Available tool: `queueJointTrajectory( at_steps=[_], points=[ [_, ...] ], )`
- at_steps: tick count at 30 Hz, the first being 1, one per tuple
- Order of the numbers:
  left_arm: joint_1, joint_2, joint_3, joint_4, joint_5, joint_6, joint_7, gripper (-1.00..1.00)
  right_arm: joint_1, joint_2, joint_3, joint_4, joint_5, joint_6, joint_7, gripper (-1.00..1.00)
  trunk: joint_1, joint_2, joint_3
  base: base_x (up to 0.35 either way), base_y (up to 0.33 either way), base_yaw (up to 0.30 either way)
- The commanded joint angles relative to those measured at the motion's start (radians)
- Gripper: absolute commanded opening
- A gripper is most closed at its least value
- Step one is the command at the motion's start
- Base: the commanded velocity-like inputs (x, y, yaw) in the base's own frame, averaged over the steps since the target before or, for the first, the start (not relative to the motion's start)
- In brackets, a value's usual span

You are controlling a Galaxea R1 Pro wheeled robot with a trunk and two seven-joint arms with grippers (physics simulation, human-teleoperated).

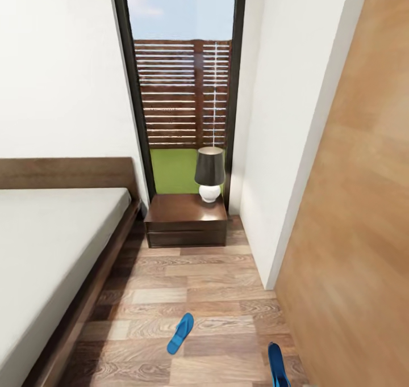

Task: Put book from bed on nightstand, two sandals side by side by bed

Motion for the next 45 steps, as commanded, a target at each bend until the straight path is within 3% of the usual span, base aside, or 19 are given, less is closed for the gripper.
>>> queueJointTrajectory(
  at_steps=[1,23,45],
  points=[
    [-0.001,0.001,-0.005,0.001,0.006,-0.003,-0.001,1.00,-0.002,0.000,0.008,0.005,-0.008,-0.008,0.005,-1.00,0.001,0.000,-0.001,0.329,0.000,0.000],
    [-0.001,0.001,-0.005,0.001,0.006,-0.003,-0.001,1.00,-0.002,0.000,0.008,0.004,-0.008,-0.008,0.005,-1.00,0.001,0.000,-0.001,0.329,0.000,0.006],
    [-0.001,0.001,-0.005,0.001,0.006,-0.003,-0.001,1.00,-0.002,0.000,0.008,0.004,-0.008,-0.009,0.005,-1.00,0.001,0.000,-0.001,0.055,0.000,0.270]
  ],
)
